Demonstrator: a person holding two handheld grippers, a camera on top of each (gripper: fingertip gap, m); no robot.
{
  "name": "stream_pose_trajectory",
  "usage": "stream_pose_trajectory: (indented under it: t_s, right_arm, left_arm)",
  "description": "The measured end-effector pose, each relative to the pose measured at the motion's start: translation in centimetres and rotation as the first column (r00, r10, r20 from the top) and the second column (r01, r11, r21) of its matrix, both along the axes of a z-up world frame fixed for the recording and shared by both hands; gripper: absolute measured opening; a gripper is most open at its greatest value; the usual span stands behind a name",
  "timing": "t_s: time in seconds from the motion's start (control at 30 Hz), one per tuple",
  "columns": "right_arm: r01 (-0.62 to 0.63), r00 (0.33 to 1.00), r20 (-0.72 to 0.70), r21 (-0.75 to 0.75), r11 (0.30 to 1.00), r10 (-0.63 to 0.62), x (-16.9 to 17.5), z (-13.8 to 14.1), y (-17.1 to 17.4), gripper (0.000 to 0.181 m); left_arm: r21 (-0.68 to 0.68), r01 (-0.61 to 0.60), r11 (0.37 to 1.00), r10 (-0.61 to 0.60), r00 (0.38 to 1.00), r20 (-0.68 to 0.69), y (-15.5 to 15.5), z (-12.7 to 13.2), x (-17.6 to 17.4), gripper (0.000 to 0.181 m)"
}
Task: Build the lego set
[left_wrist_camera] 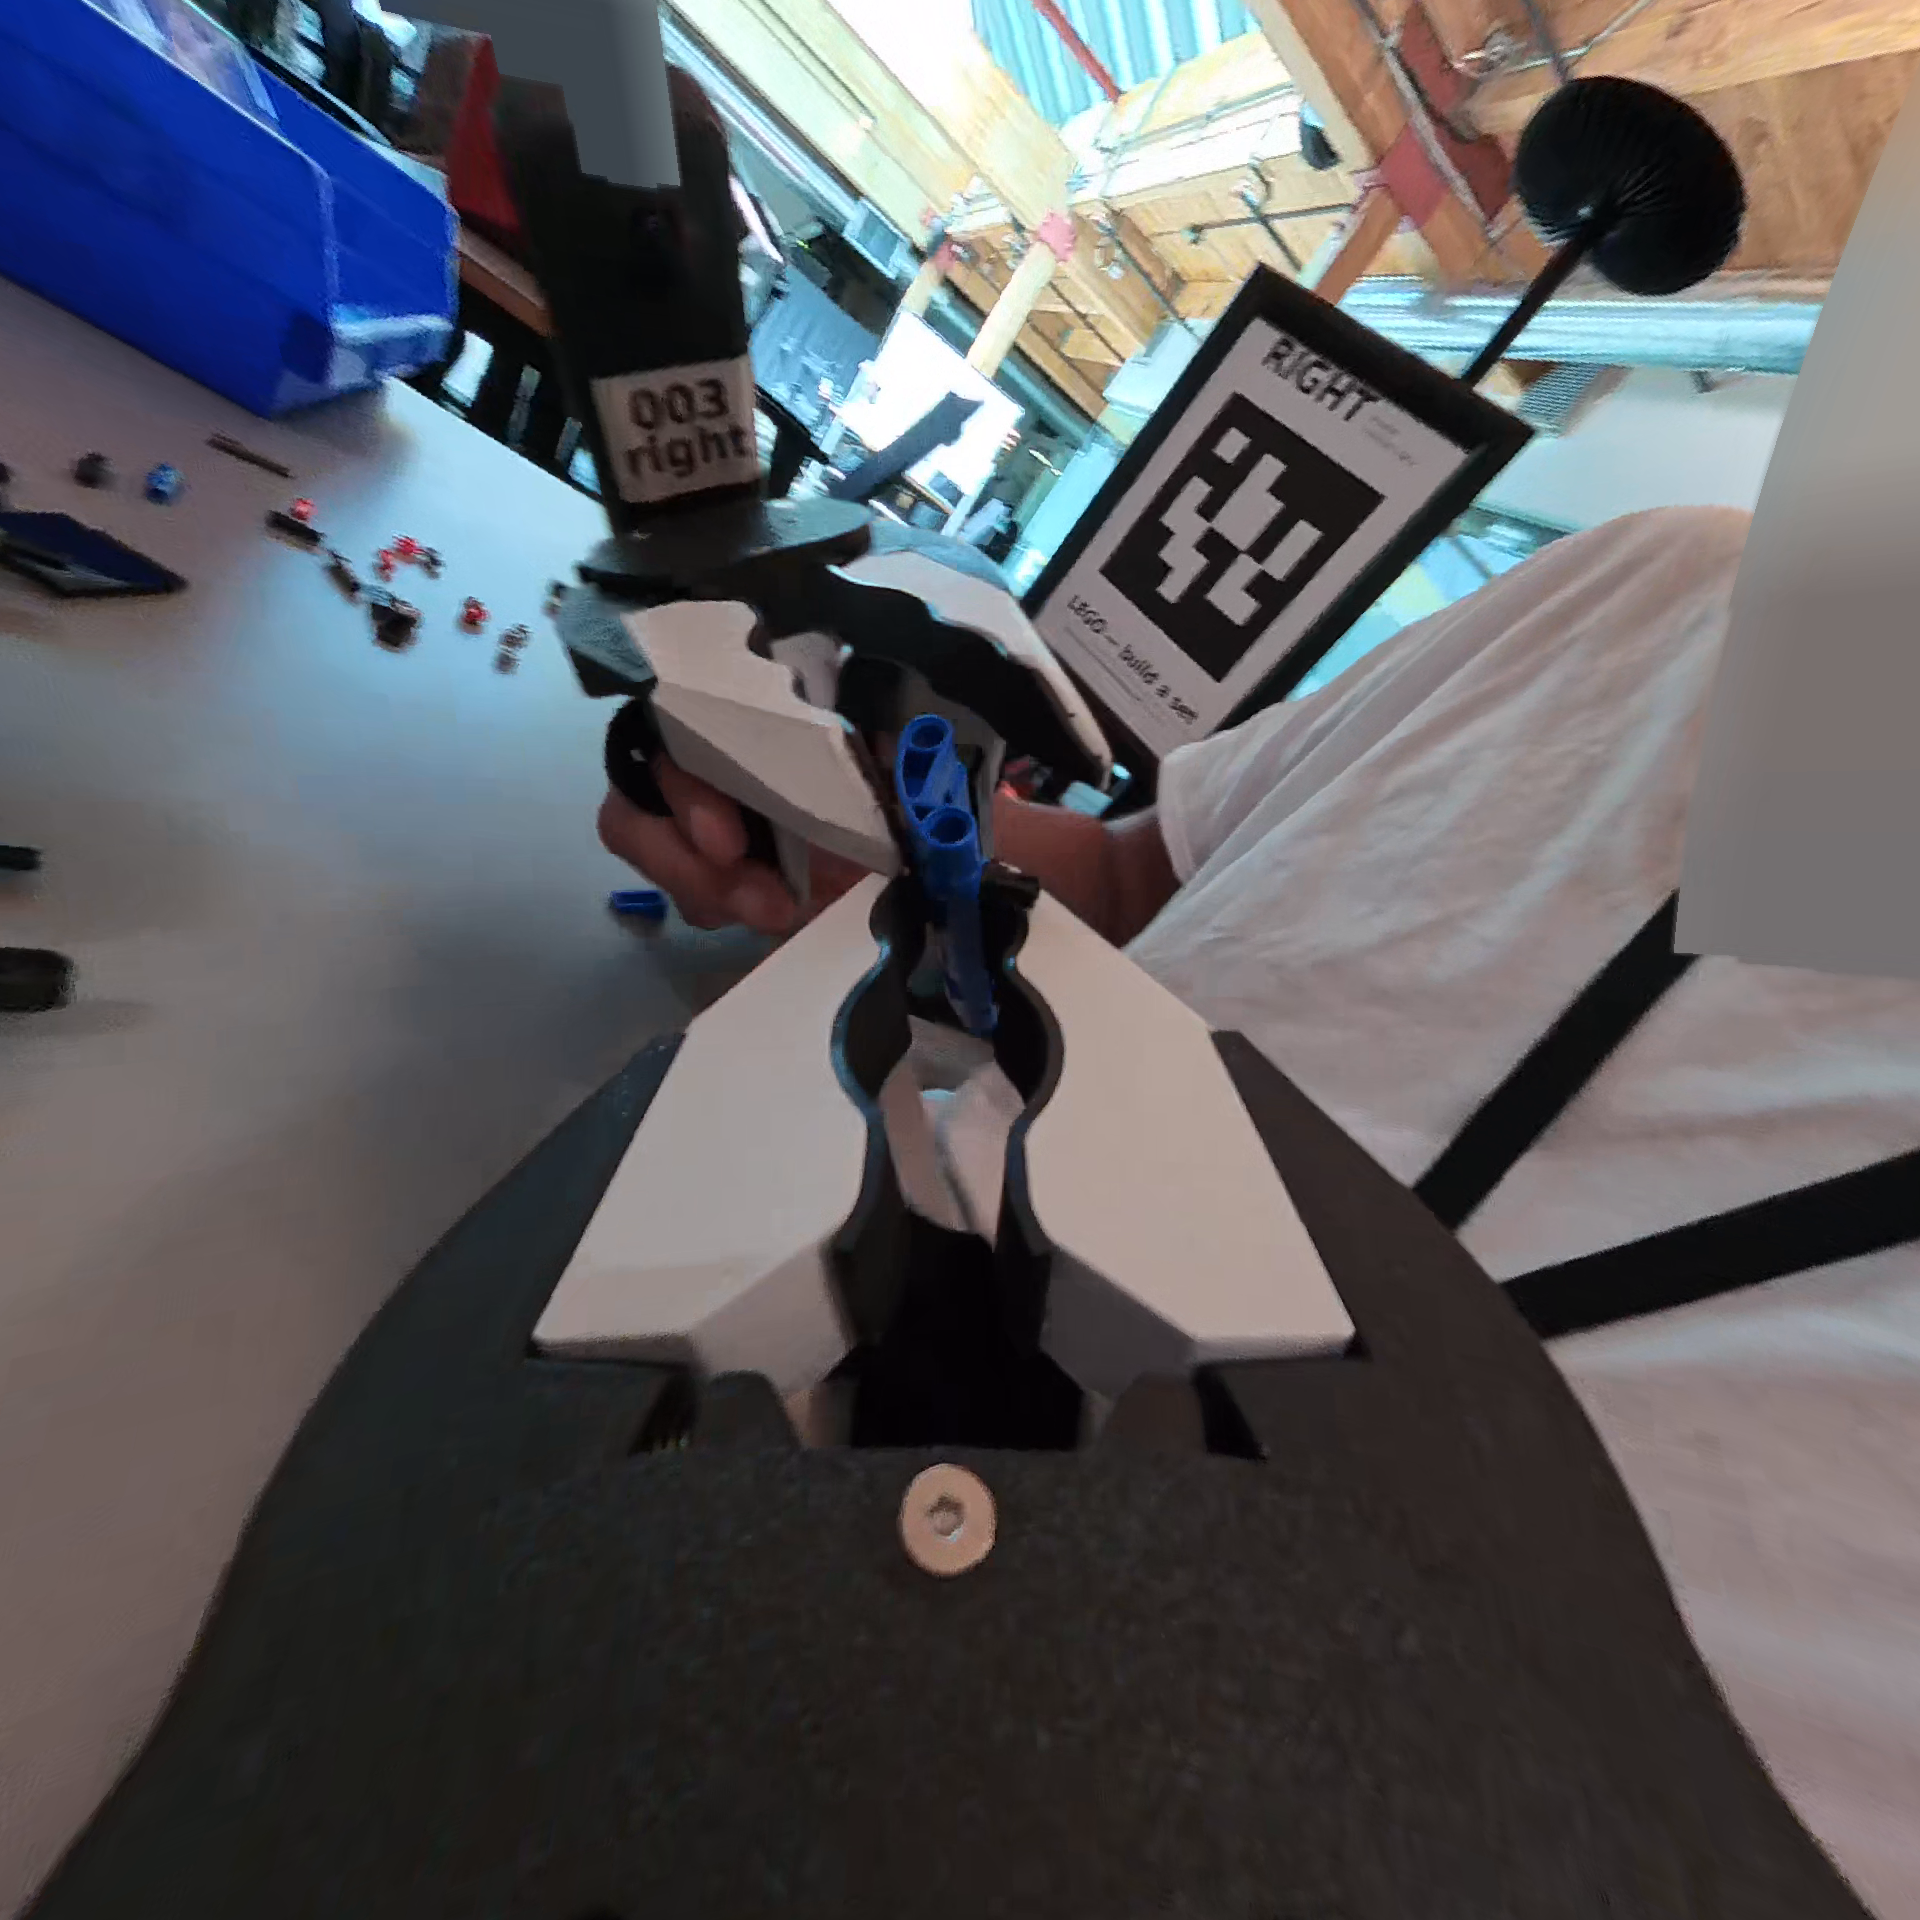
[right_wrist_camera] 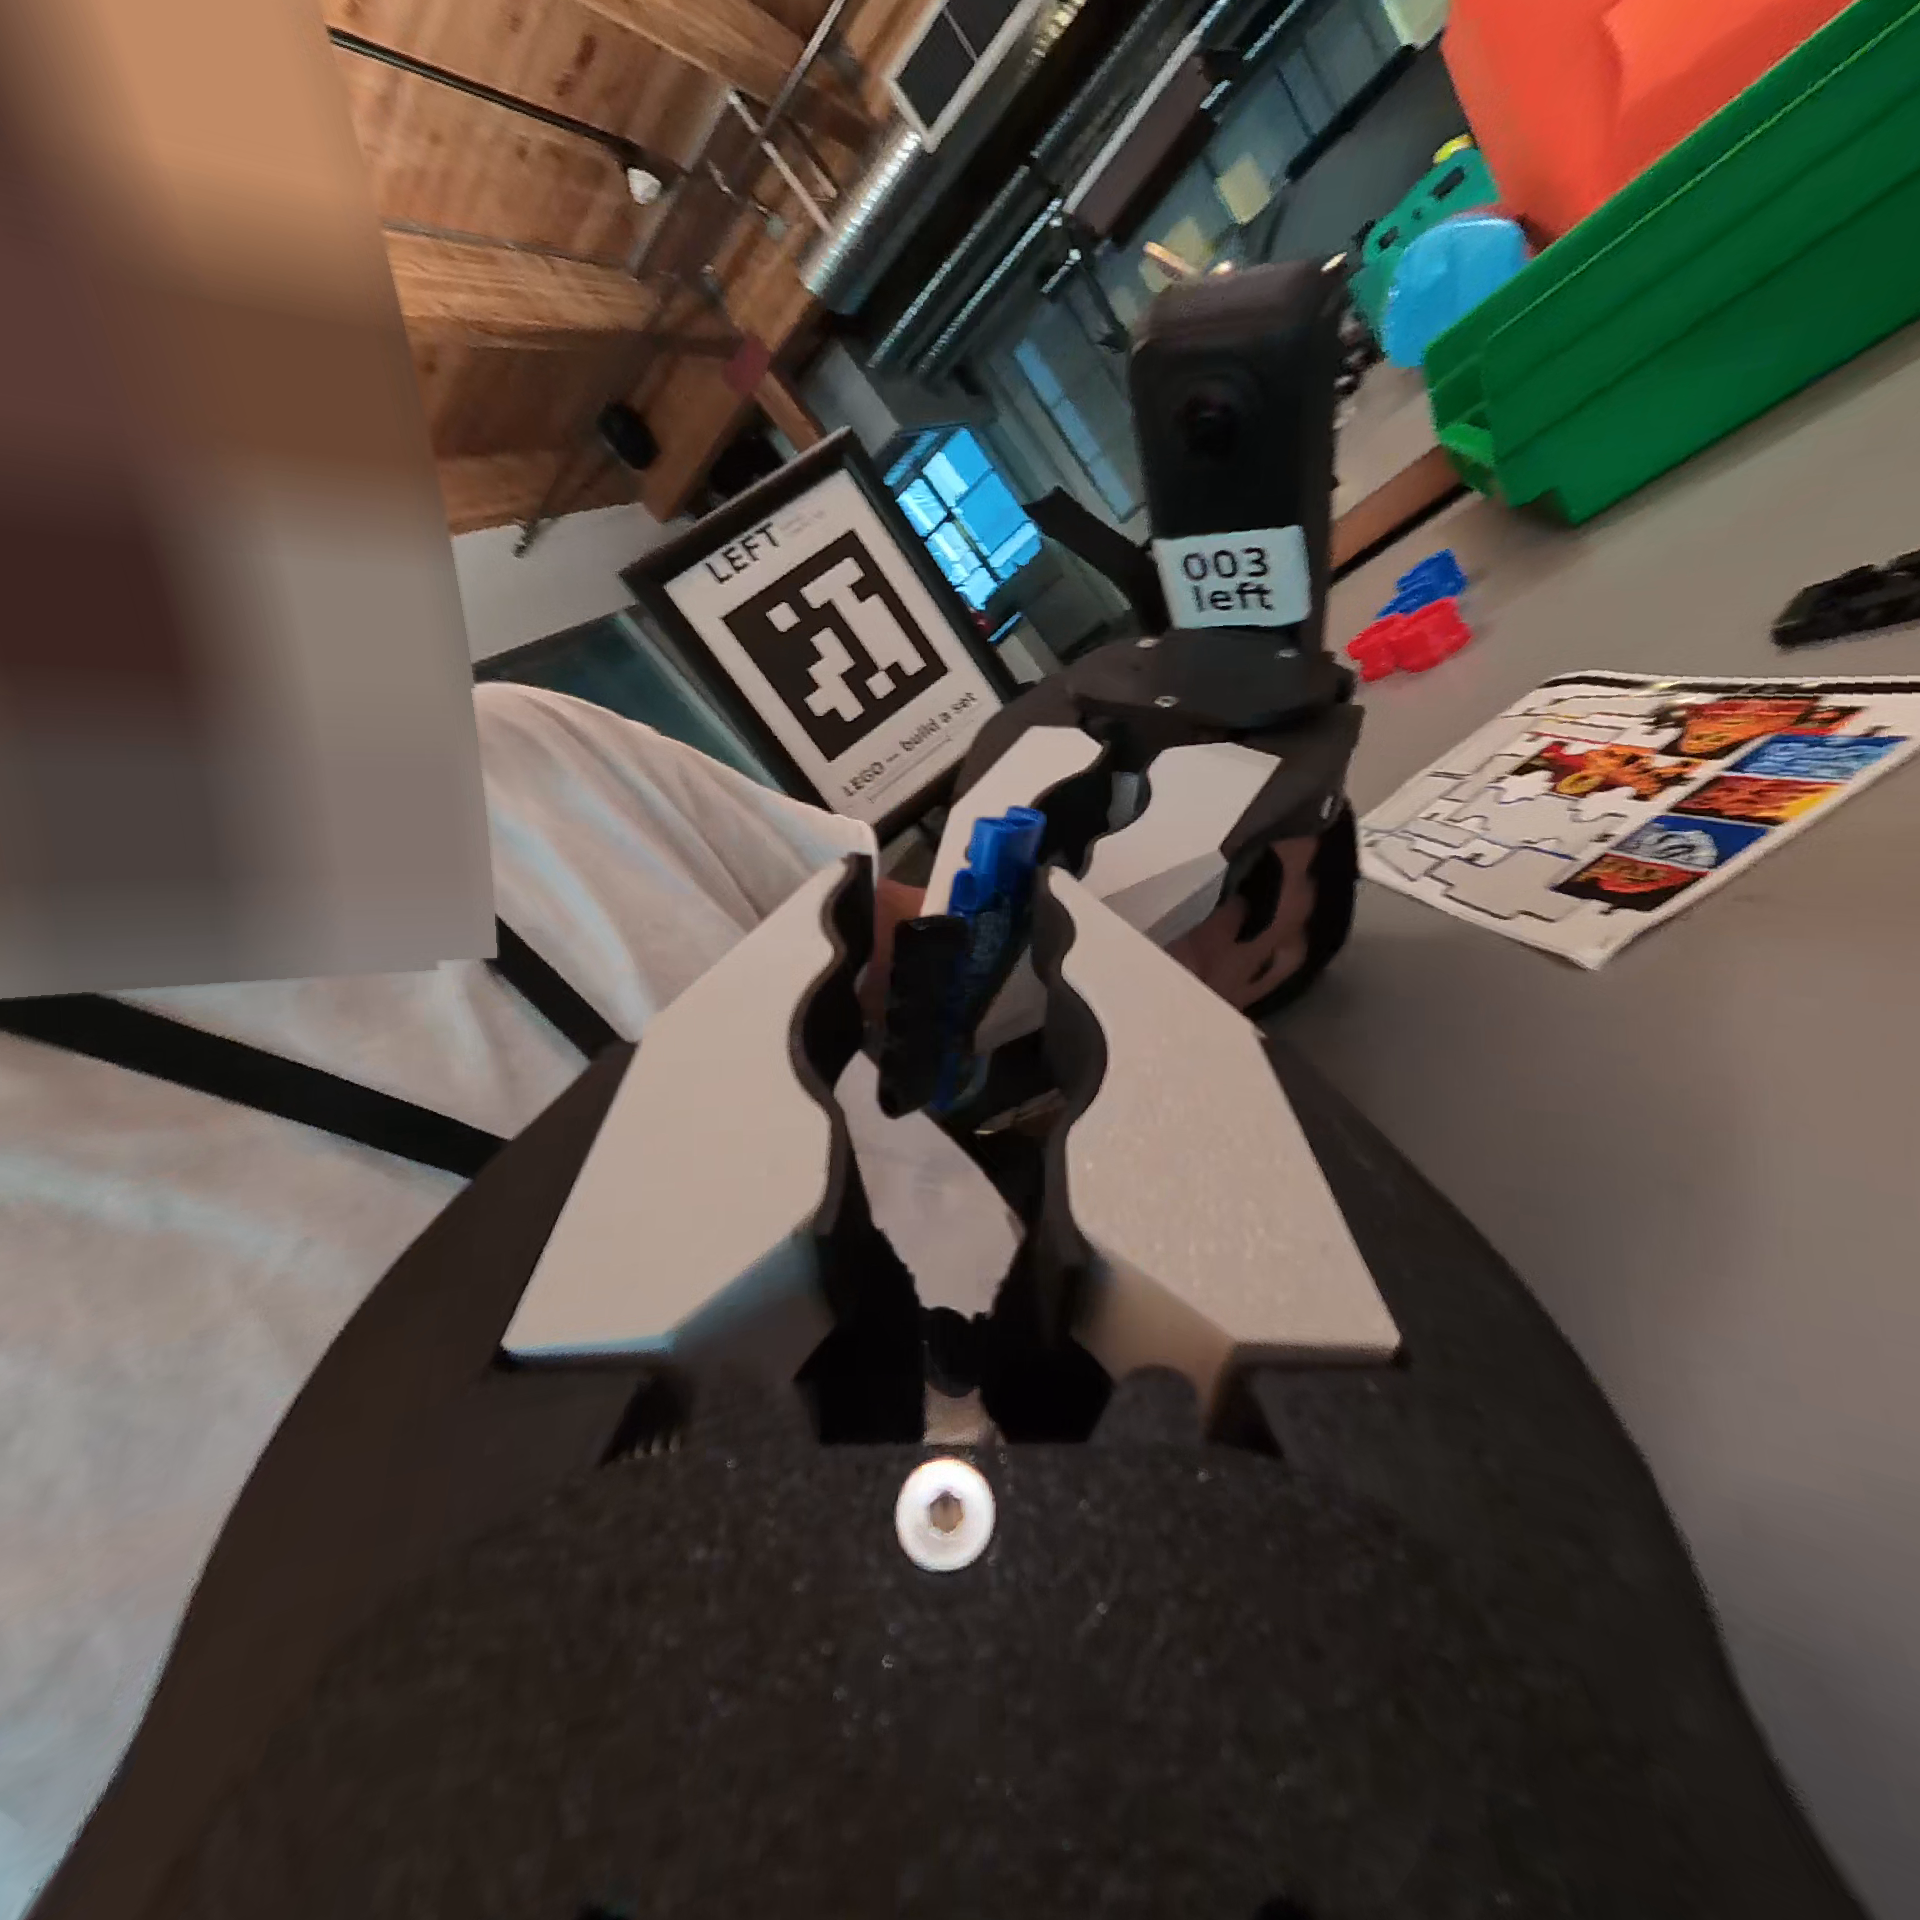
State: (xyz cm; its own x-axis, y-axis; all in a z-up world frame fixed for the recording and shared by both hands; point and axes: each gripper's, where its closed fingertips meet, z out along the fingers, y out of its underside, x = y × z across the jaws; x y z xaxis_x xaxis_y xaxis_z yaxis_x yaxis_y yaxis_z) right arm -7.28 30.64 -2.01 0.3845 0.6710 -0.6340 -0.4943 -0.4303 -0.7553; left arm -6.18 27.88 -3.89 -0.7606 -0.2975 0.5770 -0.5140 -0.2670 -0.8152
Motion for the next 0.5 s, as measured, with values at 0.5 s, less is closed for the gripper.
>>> stream_pose_trajectory:
  t_s: [0.5]
  right_arm:
    - [0.541, -0.012, 0.768, 0.543, 0.642, -0.64, 3.8, -1.5, 5.2, 0.069]
  left_arm:
    - [-0.037, -0.625, 0.78, 0.625, 0.78, -0.012, 8.1, 0.2, 5.2, 0.008]
